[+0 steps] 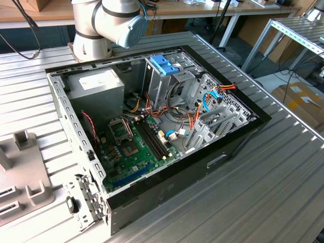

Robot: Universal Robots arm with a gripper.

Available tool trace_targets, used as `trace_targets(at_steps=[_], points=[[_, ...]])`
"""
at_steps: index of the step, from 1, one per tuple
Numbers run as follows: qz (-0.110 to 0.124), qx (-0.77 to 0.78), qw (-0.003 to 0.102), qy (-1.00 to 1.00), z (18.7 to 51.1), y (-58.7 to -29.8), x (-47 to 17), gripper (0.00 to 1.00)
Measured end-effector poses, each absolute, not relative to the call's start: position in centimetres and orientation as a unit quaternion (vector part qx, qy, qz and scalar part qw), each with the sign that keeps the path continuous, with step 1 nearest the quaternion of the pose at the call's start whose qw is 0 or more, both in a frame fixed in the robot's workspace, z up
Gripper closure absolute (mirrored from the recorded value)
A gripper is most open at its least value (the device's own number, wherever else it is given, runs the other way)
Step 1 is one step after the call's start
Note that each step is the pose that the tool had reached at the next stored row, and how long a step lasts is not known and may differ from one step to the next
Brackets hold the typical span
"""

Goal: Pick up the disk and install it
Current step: 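Pick up the disk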

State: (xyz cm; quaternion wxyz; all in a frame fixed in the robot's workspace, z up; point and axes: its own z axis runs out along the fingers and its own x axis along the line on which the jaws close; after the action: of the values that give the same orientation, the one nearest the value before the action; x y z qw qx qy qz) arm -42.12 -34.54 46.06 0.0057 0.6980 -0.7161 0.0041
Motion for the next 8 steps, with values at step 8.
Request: trace_targets(at_steps=[8], points=[[0.004, 0.698, 0.006, -0.716, 46.16, -34.54, -42.12, 0.65]])
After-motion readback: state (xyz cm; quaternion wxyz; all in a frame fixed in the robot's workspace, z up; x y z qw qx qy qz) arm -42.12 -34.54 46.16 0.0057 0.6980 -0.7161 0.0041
